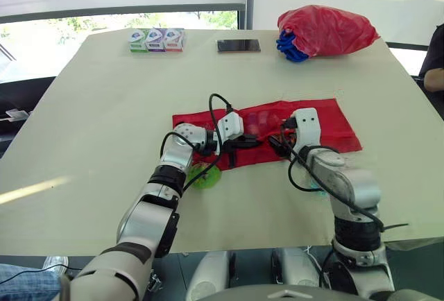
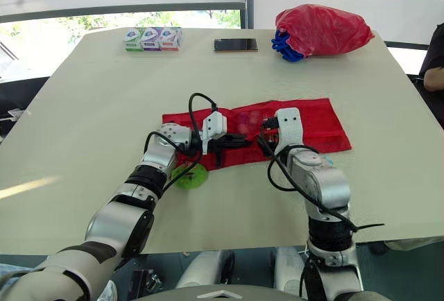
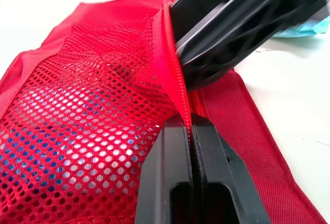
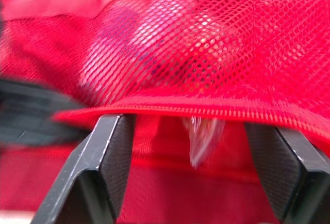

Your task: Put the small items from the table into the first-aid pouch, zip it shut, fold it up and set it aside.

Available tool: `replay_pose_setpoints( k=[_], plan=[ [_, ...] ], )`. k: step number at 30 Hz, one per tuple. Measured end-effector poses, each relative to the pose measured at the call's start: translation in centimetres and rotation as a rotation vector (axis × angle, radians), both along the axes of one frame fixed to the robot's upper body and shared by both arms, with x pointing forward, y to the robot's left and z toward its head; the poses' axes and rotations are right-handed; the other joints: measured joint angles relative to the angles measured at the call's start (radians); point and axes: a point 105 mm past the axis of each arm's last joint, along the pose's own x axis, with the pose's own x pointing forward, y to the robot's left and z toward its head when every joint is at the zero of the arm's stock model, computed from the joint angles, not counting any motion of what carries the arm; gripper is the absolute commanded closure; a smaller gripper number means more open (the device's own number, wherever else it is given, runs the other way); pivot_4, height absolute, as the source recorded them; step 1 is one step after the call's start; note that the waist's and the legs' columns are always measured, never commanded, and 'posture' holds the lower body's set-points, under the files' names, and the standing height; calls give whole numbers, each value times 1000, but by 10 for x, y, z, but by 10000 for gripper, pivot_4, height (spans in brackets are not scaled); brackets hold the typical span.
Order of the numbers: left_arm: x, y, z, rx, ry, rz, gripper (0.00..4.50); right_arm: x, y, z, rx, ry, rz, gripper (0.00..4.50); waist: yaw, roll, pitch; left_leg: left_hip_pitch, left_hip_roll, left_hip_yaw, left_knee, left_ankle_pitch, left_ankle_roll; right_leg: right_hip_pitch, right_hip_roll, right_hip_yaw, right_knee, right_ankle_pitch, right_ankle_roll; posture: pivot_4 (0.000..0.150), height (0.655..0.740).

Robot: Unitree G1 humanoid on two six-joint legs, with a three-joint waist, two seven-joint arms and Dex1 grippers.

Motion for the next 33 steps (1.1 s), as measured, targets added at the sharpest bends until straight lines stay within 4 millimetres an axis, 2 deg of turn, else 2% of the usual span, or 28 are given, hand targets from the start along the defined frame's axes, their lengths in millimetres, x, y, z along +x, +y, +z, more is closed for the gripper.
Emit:
replay_pose_setpoints(
  k=[1,3,4,5,6,7,8,10,11,12,13,19,24,28,33],
  plan=[
    [0,1,-1,2,3,2,45000,-10,1,1,-10,3,53,10212,0,0,0,0,0,0,0,0,0,0,0,0,0,0,0,1500,7400],
    [1,1,0,6,3,1,45000,-17,1,1,-13,4,87,16182,0,0,0,0,0,0,0,-1,1,0,0,0,0,0,0,1500,7400],
    [2,0,0,7,3,2,45000,-20,1,1,-15,4,102,17004,0,0,0,0,0,0,0,-1,1,0,0,0,0,0,0,1500,7400],
    [3,0,1,8,0,0,45000,-24,-1,-1,-38,2,126,22653,1,0,0,0,0,0,0,-1,1,1,0,0,-1,0,0,1500,7400],
    [3,0,1,9,0,2,45000,-25,-3,-3,-48,3,132,24850,2,0,0,0,0,0,0,-1,1,1,0,0,-1,0,0,1500,7400],
    [4,1,1,10,-1,3,45000,-24,-8,-10,-143,-13,147,29424,1,0,0,0,0,0,0,-1,1,1,0,0,-1,0,0,1500,7400],
    [4,1,1,10,-1,3,45000,-23,-10,-12,-154,-13,141,32947,1,0,0,0,0,0,0,-1,1,1,0,0,-1,0,0,1500,7400],
    [4,1,1,10,0,3,45000,-19,-12,-12,-158,-27,119,36270,1,0,0,0,0,0,0,0,1,1,0,0,-1,0,0,1500,7400],
    [4,1,1,10,-1,3,45000,-15,-12,-13,-152,-34,102,42152,1,0,0,0,0,0,0,0,0,1,0,0,-1,0,0,1500,7400],
    [4,0,2,10,-3,1,45000,-11,-10,-16,-140,-38,84,42152,1,0,0,0,0,0,0,0,0,1,0,0,0,0,0,1500,7400],
    [4,0,2,10,-5,0,45000,-7,-8,-17,-137,-43,75,44485,1,0,0,0,0,0,0,0,0,1,0,0,-1,0,0,1500,7400],
    [3,-1,2,12,-7,-7,45000,24,5,-11,-113,-144,14,44485,1,0,0,0,0,0,0,0,0,1,0,0,-1,0,0,1500,7400],
    [3,-2,3,11,-10,-9,45000,39,8,-15,-130,-216,-5,44485,1,0,0,0,0,0,0,0,0,1,0,0,-1,0,0,1500,7400],
    [3,-2,3,11,-13,-11,45000,39,8,-16,-122,-238,4,44485,1,0,0,0,0,0,0,0,0,1,0,0,-1,0,0,1500,7400],
    [4,-1,1,14,-8,-8,45000,17,1,-17,-110,-226,48,44485,2,0,0,0,0,0,0,0,0,1,0,0,-1,0,0,1500,7400]
  ],
)
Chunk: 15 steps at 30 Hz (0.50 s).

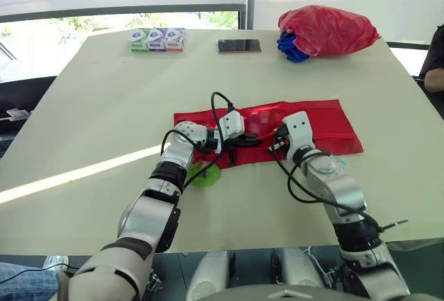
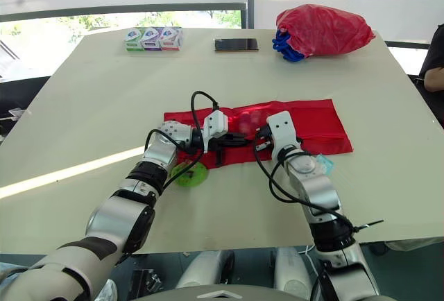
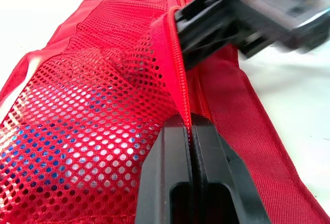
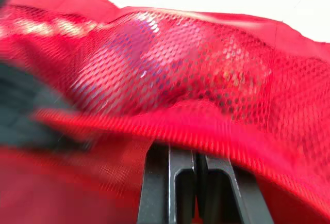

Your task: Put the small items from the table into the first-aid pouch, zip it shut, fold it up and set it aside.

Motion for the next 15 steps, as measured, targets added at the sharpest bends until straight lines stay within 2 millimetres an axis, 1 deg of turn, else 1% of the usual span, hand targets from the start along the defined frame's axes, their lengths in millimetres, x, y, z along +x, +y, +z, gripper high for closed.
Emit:
replay_pose_setpoints(
  k=[5,7,11,15],
  plan=[
    [1,2,-1,4,7,7,45000,-19,-6,8,-28,11,28,44485,0,0,0,1,0,0,0,0,0,0,0,0,1,0,0,1500,7400],
    [2,2,-1,4,7,8,45000,-23,-8,5,-35,34,16,44485,0,0,0,1,0,0,0,0,0,0,0,0,0,0,0,1500,7400],
    [1,1,-1,3,7,5,45000,-21,-13,-4,-51,61,-16,44485,0,0,0,1,0,0,0,0,0,0,0,0,0,0,0,1500,7400],
    [1,1,-1,3,7,3,45000,-6,-11,-11,-50,64,-50,44485,-1,0,0,1,0,0,0,0,0,0,0,0,0,0,0,1500,7400]
  ],
)
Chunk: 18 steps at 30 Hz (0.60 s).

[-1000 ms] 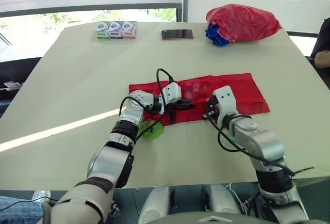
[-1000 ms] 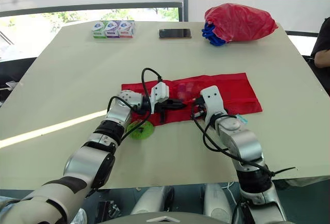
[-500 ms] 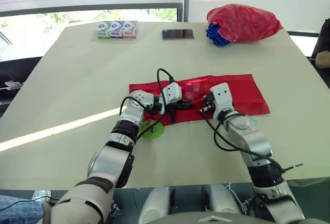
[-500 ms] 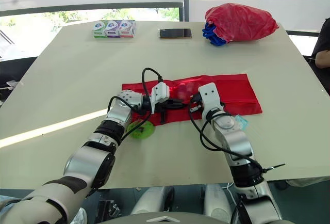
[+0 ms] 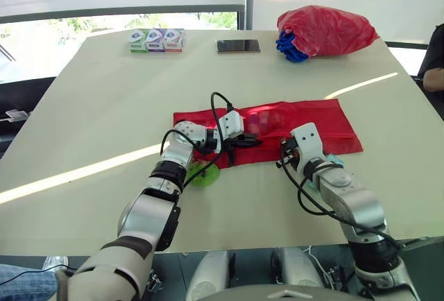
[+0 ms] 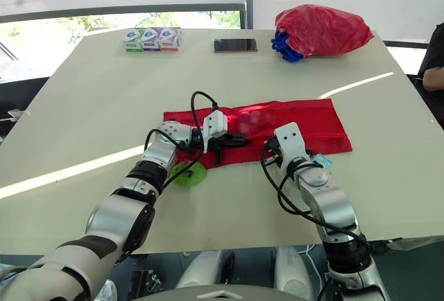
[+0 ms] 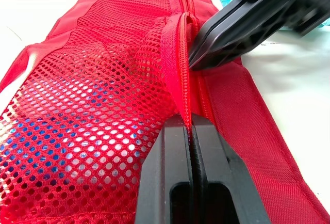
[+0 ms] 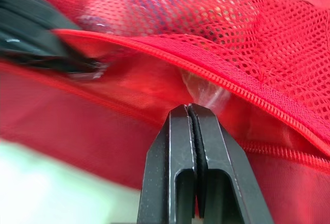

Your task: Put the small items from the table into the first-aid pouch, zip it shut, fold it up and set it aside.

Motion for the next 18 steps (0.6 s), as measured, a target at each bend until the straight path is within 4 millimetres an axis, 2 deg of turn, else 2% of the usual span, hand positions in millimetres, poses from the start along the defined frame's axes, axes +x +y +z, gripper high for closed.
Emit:
replay_pose_setpoints(
  k=[7,11,14,18],
  plan=[
    [0,-1,1,-2,-3,-2,45000,30,11,6,-7,-87,-20,44485,-1,0,0,0,0,0,0,0,0,0,0,0,0,0,0,1500,7400],
    [0,-1,1,-2,-4,-1,45000,33,11,7,-13,-105,-20,44485,-1,0,0,0,0,0,0,0,0,0,0,0,0,0,0,1500,7400],
    [0,-1,1,-1,-5,-2,45000,21,13,6,16,-101,20,44485,1,0,0,-1,0,0,0,0,0,0,0,0,0,0,0,1500,7400],
    [0,-1,2,1,-16,-4,45000,-9,17,3,53,-68,133,44485,1,0,0,0,0,0,0,0,0,0,0,0,0,0,0,1500,7400]
  ],
)
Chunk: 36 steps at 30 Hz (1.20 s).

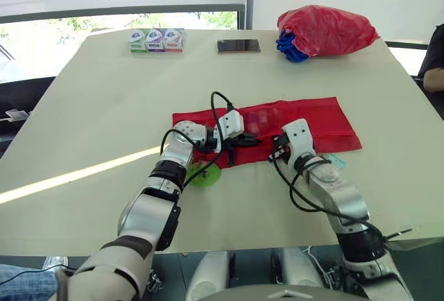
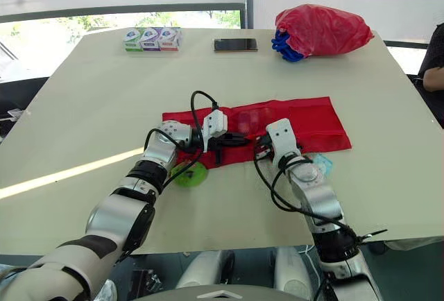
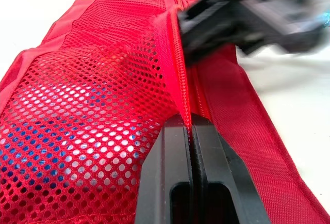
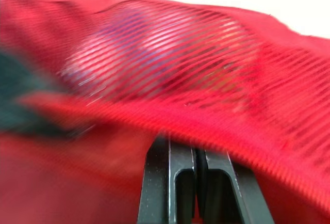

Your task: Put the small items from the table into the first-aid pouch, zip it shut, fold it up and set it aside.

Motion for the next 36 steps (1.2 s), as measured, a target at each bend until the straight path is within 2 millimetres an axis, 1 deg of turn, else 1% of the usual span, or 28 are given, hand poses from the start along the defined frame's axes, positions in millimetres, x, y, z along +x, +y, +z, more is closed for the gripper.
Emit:
replay_pose_setpoints(
  k=[2,3,4,5,7,9,10,11,12,13,14,16,17,19,20,21,22,24,27,30,31,32,34,36],
  plan=[
    [0,2,-1,8,-5,1,45000,-22,-2,5,4,-9,89,44485,1,0,0,0,0,0,0,-1,1,0,0,0,-1,0,0,1500,7400],
    [1,4,-1,13,-7,5,45000,-39,-7,8,-1,-24,145,44485,1,0,0,0,0,0,0,-1,1,0,0,-1,-1,0,0,1500,7400],
    [1,7,-2,16,-6,11,45000,-45,-9,11,0,-32,161,44485,1,0,0,0,0,0,0,-1,2,1,0,-1,-1,0,0,1500,7400],
    [2,8,-2,21,-10,10,45000,-54,-18,17,31,-44,155,44485,0,0,0,0,0,0,0,-1,2,1,0,-1,-1,0,0,1500,7400],
    [2,10,-2,31,-16,12,45000,-63,-31,26,57,-69,142,44485,-1,0,0,1,0,-1,0,-2,3,2,1,0,-1,0,0,1500,7400],
    [4,14,-1,44,-17,11,45000,-85,-49,36,83,-98,158,44485,2,-1,0,1,0,-2,0,-2,4,2,1,-1,-2,0,0,1500,7400],
    [4,17,-1,49,-16,16,45000,-89,-53,37,85,-100,160,44485,2,-1,0,1,0,-2,0,-2,4,2,1,-1,-2,0,0,1500,7400],
    [6,23,0,71,-20,16,45000,-106,-71,41,113,-107,166,44485,-7,-1,0,3,0,-2,0,-2,4,3,2,2,-1,0,1,1500,7400],
    [6,25,0,82,-24,14,45000,-113,-81,41,110,-96,169,39377,3,0,0,5,-1,-3,-1,-3,5,5,1,1,-2,0,1,1500,7400],
    [7,32,0,99,-24,26,45000,-121,-96,42,96,-86,159,36928,3,0,0,6,-1,-4,-1,-4,6,8,1,0,-3,0,1,1500,7400],
    [9,40,0,112,-24,41,45000,-126,-109,42,78,-75,142,31645,2,-1,0,6,-1,-4,-1,-4,6,8,1,0,-3,0,1,1500,7400],
    [10,44,1,123,-23,45,45000,-137,-130,47,83,-73,125,22945,1,0,1,7,-1,-3,0,-4,7,9,1,1,-3,0,1,1500,7400],
    [10,44,2,128,-27,44,45000,-144,-146,53,61,-78,110,17091,2,0,1,7,-1,-3,0,-4,7,10,1,1,-3,0,1,1500,7400],
    [11,47,2,135,-25,49,45000,-153,-166,60,23,-86,83,6803,2,-1,1,7,-1,-4,-1,-4,7,10,1,0,-4,0,1,1500,7400],
    [11,47,2,136,-25,48,45000,-157,-172,62,12,-87,78,1541,2,-1,1,7,0,-4,-1,-4,7,10,1,0,-4,0,1,1500,7400],
    [11,47,2,137,-25,42,45000,-165,-182,65,10,-79,70,702,2,0,1,7,0,-3,-1,-4,7,10,1,0,-4,0,1,1500,7400],
    [11,48,2,138,-24,43,45000,-166,-184,65,8,-76,66,702,2,0,1,7,0,-3,-1,-4,7,10,1,0,-4,0,1,1500,7400],
    [10,49,2,142,-20,34,45000,-178,-195,69,-2,-57,58,702,2,0,1,7,0,-3,-1,-4,7,10,1,1,-4,0,1,1500,7400],
    [9,50,2,142,-14,32,45000,-186,-198,77,-10,-64,75,702,1,0,1,7,0,-3,-1,-4,7,10,1,1,-4,0,1,1500,7400],
    [9,52,2,138,10,37,45000,-188,-197,83,-3,-83,91,702,1,0,1,7,0,-3,-1,-4,7,10,1,0,-4,0,1,1500,7400],
    [9,53,2,136,21,44,38959,-187,-196,84,1,-89,97,0,2,0,1,7,0,-3,-1,-4,7,10,1,0,-4,0,1,1500,7400],
    [9,54,1,139,31,49,36123,-187,-195,85,4,-92,101,0,2,0,1,7,0,-3,-1,-4,7,10,0,0,-4,0,1,1500,7400],
    [8,57,-1,143,49,55,27148,-187,-192,87,10,-99,110,0,2,0,1,7,0,-3,-1,-4,7,10,0,0,-4,0,1,1500,7400],
    [6,60,-2,144,58,49,17609,-187,-186,89,17,-102,136,0,4,0,1,7,0,-3,-1,-5,7,10,0,0,-4,0,1,1500,7400]
  ],
)
